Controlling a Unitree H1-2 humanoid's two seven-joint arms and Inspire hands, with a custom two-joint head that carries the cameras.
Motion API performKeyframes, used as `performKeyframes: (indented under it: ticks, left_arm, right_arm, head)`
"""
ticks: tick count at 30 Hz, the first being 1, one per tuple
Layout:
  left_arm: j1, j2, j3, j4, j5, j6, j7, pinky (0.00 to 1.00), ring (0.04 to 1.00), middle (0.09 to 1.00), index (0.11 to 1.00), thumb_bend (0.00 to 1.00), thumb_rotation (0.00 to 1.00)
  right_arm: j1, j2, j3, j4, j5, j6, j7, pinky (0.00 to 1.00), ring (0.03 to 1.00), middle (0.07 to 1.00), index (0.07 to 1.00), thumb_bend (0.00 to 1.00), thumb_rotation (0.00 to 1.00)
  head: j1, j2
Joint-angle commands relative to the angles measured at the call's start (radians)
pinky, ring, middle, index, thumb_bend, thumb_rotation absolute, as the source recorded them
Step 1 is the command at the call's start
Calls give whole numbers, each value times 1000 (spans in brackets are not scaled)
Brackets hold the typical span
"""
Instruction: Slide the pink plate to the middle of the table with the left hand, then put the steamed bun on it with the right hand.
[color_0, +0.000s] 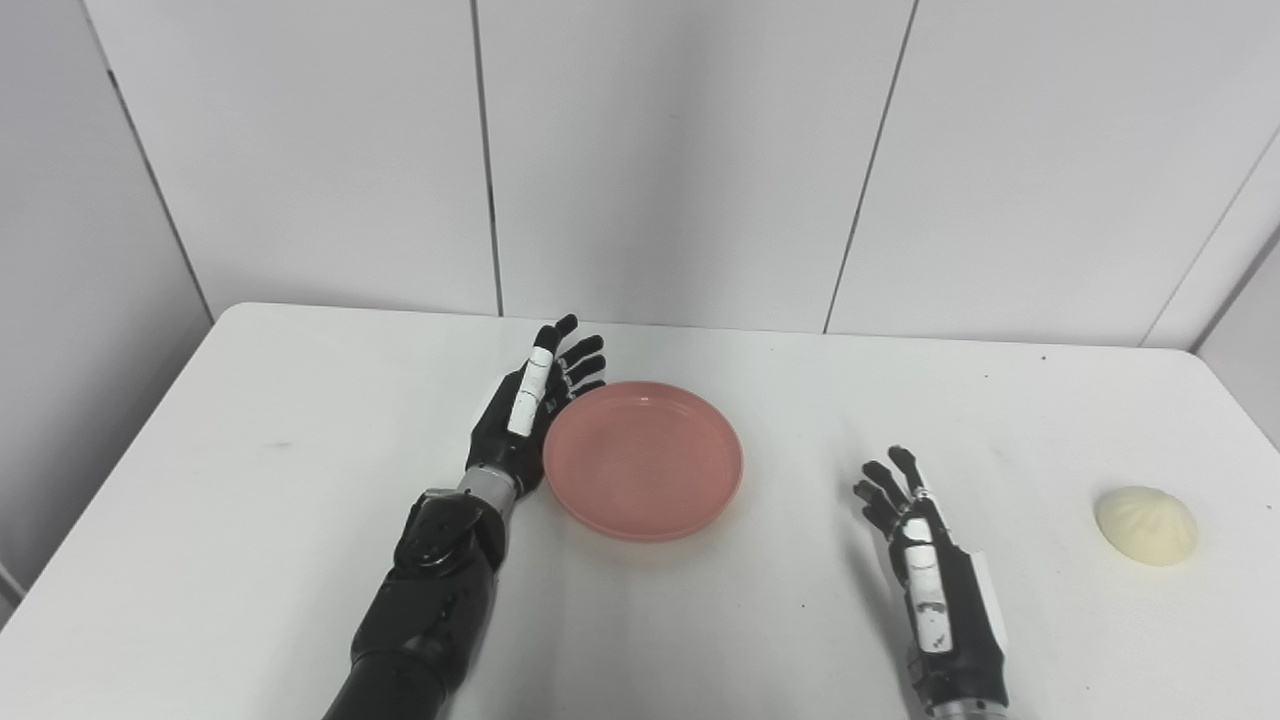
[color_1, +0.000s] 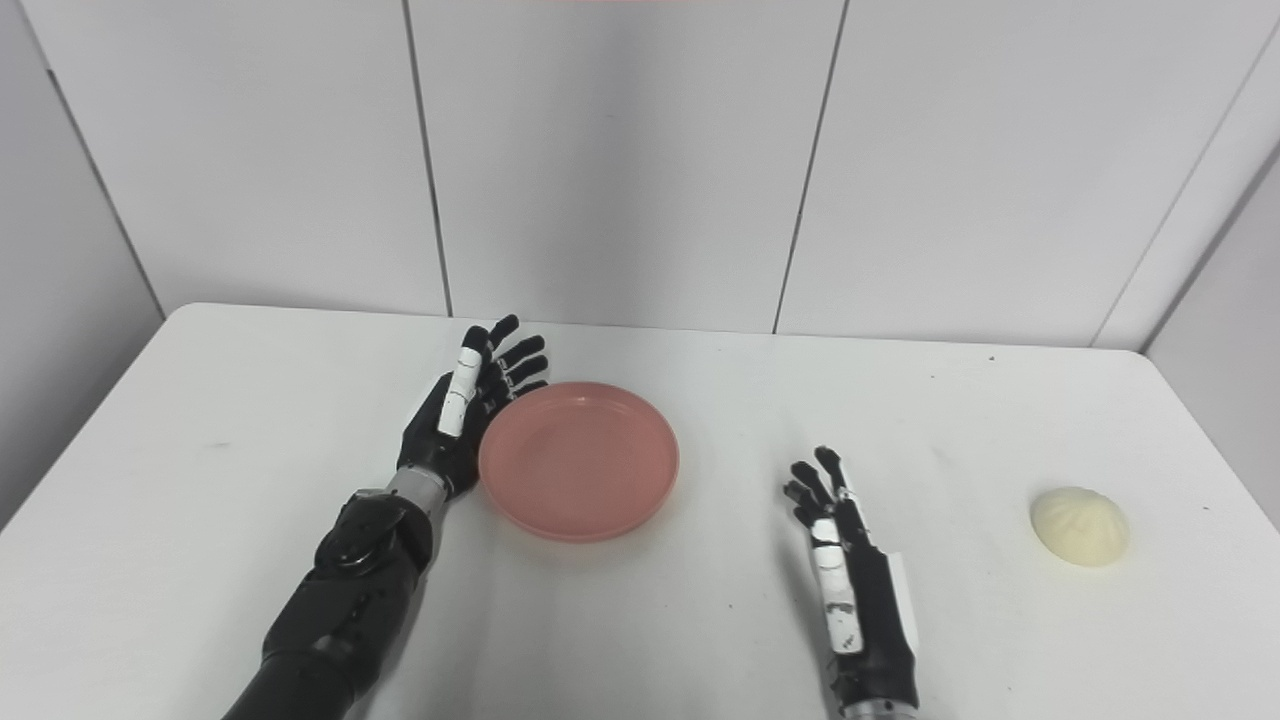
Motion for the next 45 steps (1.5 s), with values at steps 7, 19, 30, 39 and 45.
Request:
performKeyframes:
  ticks: [7, 19, 30, 39, 45]
  left_arm:
    - [32, -13, -24, 0, 15, 86, -21, 846, 888, 884, 918, 918, 857]
    - [52, -7, -20, -25, 0, 99, -44, 857, 896, 881, 919, 916, 832]
    - [30, 3, -14, 27, 1, 73, -51, 859, 900, 885, 950, 931, 841]
    - [11, -3, 7, 69, -3, 59, -52, 873, 910, 886, 939, 913, 837]
    - [10, -5, 8, 73, 1, 52, -59, 880, 913, 891, 953, 910, 848]
  right_arm:
    - [13, 33, 28, -13, -46, 25, -19, 897, 864, 882, 945, 800, 1000]
    - [-1, 41, 36, -13, -124, -1, -55, 866, 866, 899, 958, 675, 956]
    - [-80, -56, -63, -299, -74, 233, -25, 854, 865, 889, 960, 744, 887]
    - [-151, -355, -102, -519, -391, 442, 76, 763, 878, 917, 953, 837, 869]
    - [-180, -552, -96, -531, -563, 549, 236, 718, 876, 924, 926, 920, 640]
  head:
    - [-63, 4]
    - [-101, -7]
    - [-134, -17]
    - [-157, -33]
    - [-153, -35]
